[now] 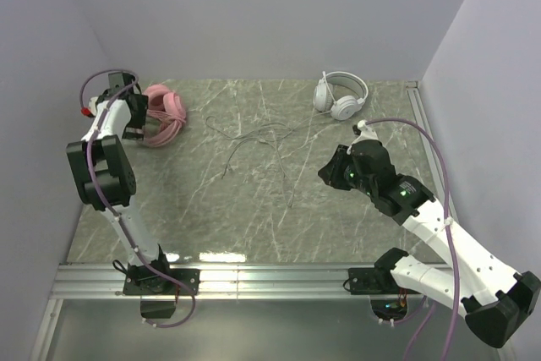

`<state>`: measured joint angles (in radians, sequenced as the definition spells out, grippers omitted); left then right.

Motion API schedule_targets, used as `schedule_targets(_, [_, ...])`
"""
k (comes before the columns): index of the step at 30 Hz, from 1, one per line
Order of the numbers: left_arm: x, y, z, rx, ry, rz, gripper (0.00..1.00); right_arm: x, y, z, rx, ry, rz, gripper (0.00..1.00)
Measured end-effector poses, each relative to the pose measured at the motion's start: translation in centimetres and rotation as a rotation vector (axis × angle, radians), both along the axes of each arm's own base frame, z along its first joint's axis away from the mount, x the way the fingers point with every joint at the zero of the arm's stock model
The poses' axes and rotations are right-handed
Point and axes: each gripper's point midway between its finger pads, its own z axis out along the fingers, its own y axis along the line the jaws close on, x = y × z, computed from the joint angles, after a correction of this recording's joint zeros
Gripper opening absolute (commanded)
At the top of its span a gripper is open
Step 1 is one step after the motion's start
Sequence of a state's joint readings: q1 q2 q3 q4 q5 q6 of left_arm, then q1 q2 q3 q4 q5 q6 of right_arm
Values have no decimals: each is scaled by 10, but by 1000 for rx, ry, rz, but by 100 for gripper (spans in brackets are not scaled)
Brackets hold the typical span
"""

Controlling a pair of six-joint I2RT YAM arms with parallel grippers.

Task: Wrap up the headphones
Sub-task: Place the headphones on the table, then grab headphones with the right arm

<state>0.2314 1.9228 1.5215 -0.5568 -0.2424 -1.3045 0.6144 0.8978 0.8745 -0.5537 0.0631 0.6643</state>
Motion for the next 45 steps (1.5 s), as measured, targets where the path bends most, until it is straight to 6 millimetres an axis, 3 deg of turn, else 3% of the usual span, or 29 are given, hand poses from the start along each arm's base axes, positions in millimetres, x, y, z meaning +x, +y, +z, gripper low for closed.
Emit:
schedule_targets(9, [-6,1,15,-19,133,13,99,1,3,-3,0,9,7,28])
schedule_targets(12, [-8,-9,15,7,149,-52,97,4,3,-5,-7,12,3,27])
schedule_targets(14, [-4,-27,17,44,156,-136,96,6,3,-9,-18,21,-3,27])
schedule_targets(16, [3,-57,24,90,146,-257,97,8,2,-13,-29,30,-12,27])
schedule_targets(19, [24,-125,44,173,74,-508,98,13,-4,-14,-43,24,-43,29])
schedule_targets(22, [42,-210,67,220,-80,-790,99,20,-13,-11,-54,2,-89,31])
schedule_targets(25, [45,-292,90,230,-222,-1037,99,31,-26,-13,-74,0,-148,36])
schedule_targets(26, [47,-309,98,236,-258,-1084,99,38,-32,-14,-83,7,-173,38])
schedule_targets(28, [56,-339,115,256,-328,-1146,99,57,-44,-15,-106,20,-233,59])
schedule_targets(30, [63,-360,125,270,-389,-1176,99,81,-53,-15,-140,33,-286,73])
schedule_targets(32, [62,-367,122,267,-409,-1190,99,105,-58,-10,-171,34,-316,79])
schedule_targets(38, [42,-367,77,268,-347,-1231,99,186,-68,-2,-179,35,-419,78])
schedule_targets(40, [38,-378,75,272,-363,-1289,99,218,-81,-9,-166,58,-476,73])
schedule_targets(45, [37,-426,89,355,-500,-1464,99,258,-102,-28,-208,79,-512,69])
